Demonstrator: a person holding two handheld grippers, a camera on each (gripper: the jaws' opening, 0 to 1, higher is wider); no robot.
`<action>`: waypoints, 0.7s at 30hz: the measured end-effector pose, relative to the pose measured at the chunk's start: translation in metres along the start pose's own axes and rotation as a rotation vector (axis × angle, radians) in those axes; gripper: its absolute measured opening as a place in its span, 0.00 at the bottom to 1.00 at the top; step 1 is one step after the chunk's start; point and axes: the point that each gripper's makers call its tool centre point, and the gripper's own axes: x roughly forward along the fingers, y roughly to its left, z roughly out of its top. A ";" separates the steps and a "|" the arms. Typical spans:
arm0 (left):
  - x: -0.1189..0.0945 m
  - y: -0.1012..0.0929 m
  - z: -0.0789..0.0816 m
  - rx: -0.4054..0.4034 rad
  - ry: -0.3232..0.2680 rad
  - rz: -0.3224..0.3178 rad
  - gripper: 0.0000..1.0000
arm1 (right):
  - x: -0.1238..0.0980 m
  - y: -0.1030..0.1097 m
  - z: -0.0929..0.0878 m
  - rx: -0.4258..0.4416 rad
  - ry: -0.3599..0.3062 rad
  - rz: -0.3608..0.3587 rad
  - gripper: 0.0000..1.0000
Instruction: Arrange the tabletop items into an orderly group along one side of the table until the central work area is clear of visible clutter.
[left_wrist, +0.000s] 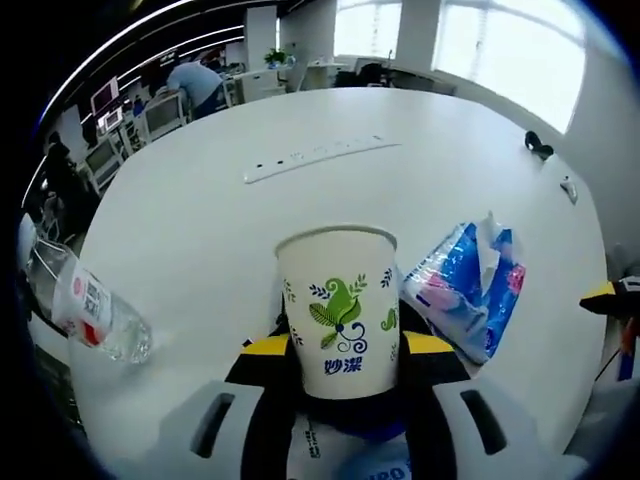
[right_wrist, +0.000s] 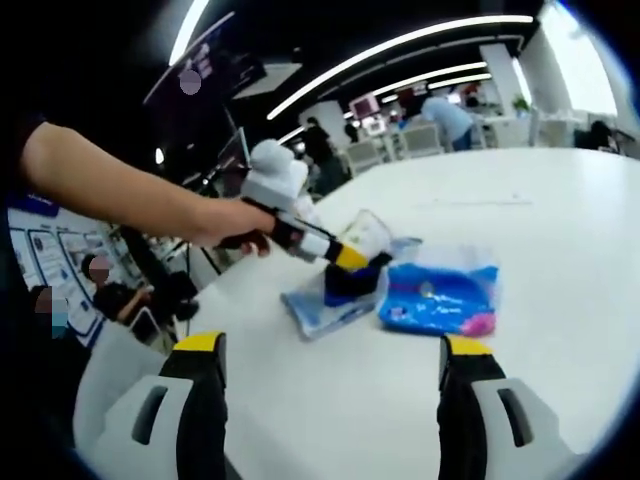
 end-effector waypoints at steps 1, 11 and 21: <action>-0.002 0.001 0.001 0.002 -0.006 0.000 0.38 | 0.000 0.001 0.001 -0.005 0.001 0.000 0.85; -0.017 0.003 0.010 0.001 -0.044 -0.004 0.38 | -0.002 0.007 0.013 -0.036 -0.009 0.006 0.84; -0.036 0.000 0.011 0.004 -0.081 -0.022 0.37 | -0.002 0.020 0.024 -0.080 -0.018 0.029 0.84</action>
